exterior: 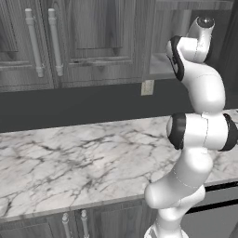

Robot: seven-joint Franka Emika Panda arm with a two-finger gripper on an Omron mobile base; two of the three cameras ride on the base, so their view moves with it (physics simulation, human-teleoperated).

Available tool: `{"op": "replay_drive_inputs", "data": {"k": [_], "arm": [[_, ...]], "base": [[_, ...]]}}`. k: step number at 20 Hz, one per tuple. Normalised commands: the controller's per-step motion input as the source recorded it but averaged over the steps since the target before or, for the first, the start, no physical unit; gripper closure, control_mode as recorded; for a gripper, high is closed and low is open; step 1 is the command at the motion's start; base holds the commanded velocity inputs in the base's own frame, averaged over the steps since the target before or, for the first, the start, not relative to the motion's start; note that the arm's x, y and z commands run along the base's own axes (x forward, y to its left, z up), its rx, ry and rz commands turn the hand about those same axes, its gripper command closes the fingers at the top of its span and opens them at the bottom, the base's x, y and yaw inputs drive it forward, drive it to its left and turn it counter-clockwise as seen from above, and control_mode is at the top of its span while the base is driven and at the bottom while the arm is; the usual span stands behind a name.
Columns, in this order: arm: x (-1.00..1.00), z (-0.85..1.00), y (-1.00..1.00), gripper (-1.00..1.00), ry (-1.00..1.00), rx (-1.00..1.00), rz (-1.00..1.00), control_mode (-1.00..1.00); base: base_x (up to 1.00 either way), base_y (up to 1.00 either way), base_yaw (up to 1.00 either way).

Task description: Pick the pears from the cabinet and place them in one bowl. Pick the potato from the sink and place it in the other bowl.

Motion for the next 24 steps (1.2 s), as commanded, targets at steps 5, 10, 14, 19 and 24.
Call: {"op": "replay_drive_inputs", "data": {"k": [5,10,14,19,24], "arm": [[0.00,0.00,0.00,1.00,0.00,0.00,0.00,-1.00],[0.00,0.00,0.00,1.00,0.03,0.00,0.00,-1.00],[-0.13,0.00,0.00,1.00,0.00,0.00,0.00,-1.00],[-0.65,0.13,0.14,1.00,-0.03,0.00,0.00,-1.00],[-0.70,0.11,0.39,1.00,-0.05,0.00,0.00,-1.00]], "base": [[0.00,0.00,0.00],[0.00,0.00,0.00],[0.00,0.00,0.00],[0.00,0.00,0.00],[0.00,0.00,0.00]]}}
